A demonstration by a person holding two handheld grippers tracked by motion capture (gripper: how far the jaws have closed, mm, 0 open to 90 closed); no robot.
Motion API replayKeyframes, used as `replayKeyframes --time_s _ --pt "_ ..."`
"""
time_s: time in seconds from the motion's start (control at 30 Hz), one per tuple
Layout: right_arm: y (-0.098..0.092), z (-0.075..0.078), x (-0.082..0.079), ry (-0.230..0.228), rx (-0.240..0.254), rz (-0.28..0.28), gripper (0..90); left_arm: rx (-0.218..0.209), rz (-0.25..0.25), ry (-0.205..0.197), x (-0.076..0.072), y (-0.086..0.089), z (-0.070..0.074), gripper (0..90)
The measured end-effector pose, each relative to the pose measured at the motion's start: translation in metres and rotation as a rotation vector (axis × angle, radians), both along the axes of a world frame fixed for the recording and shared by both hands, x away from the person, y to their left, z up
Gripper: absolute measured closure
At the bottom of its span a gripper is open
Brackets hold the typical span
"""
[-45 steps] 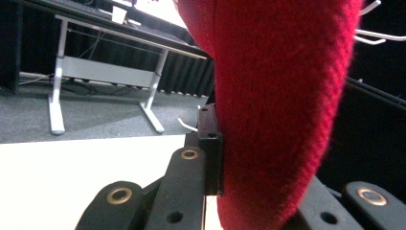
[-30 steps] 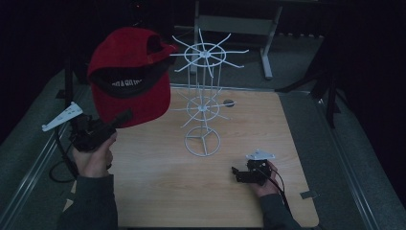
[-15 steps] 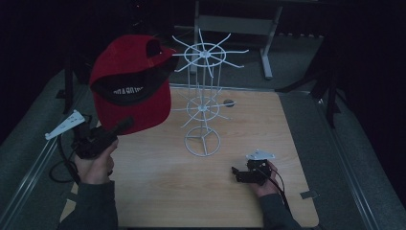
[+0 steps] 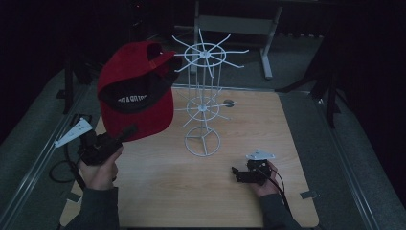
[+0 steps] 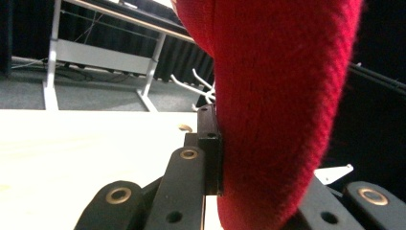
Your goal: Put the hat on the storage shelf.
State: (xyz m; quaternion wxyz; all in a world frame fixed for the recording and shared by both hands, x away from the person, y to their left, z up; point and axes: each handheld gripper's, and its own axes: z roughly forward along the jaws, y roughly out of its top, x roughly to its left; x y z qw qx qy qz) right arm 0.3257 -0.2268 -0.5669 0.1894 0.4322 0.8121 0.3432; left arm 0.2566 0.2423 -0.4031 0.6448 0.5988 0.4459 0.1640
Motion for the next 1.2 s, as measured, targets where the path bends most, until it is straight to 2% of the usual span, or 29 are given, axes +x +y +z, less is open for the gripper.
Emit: replayKeyframes --time_s 0.47,0.9,1.03,1.2 --pt "0.000 0.000 0.000 0.000 0.000 0.000 13.7 0.072 0.005 0.002 -0.002 -0.021 -0.021 84.2" --pt "0.000 0.000 0.000 -0.003 -0.001 0.001 13.8 0.027 -0.017 0.017 -0.001 -0.020 -0.037 83.0" --pt "0.000 0.000 0.000 -0.003 -0.001 0.001 13.7 0.035 -0.021 0.018 -0.001 -0.019 -0.039 81.6" --pt "0.000 0.000 0.000 -0.003 -0.001 0.001 13.7 0.068 -0.020 0.013 -0.002 -0.019 -0.039 80.0"
